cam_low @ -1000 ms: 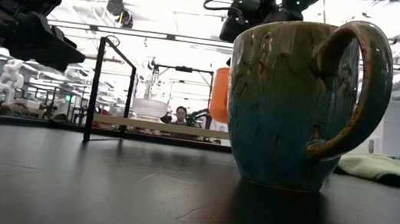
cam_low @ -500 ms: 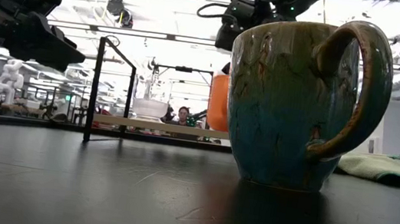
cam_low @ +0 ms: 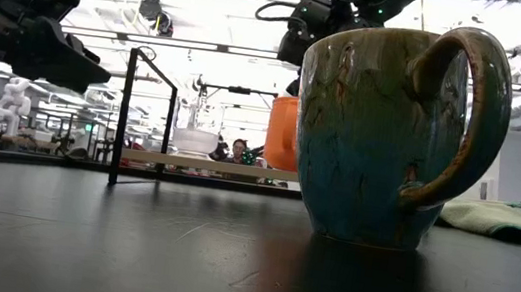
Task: Stack small to large cups/mugs on shelf
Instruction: Put the orange mug on the shelf
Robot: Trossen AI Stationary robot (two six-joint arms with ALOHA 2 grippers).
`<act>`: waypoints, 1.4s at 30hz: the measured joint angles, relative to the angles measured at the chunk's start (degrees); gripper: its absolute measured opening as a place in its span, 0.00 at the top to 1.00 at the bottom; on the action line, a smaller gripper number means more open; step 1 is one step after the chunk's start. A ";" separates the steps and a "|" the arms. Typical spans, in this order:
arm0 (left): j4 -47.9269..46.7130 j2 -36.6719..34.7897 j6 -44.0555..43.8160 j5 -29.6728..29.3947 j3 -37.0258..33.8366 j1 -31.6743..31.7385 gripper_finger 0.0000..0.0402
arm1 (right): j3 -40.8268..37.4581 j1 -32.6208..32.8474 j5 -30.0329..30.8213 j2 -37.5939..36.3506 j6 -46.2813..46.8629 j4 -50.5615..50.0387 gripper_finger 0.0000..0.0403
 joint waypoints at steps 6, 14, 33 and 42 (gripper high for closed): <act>-1.10 0.00 0.35 0.00 0.00 0.00 0.99 | 0.00 -0.02 0.04 0.00 0.45 -0.44 0.99; -1.35 0.00 0.39 0.00 0.00 0.00 0.99 | -0.02 -0.01 0.15 0.11 0.59 -0.44 0.92; -1.35 0.00 0.22 0.02 0.00 0.00 0.99 | -0.09 1.44 0.48 -0.91 0.26 4.89 0.70; -1.28 -0.02 0.14 0.04 0.00 -0.02 0.99 | -0.09 1.49 5.04 -6.64 1.22 6.02 0.67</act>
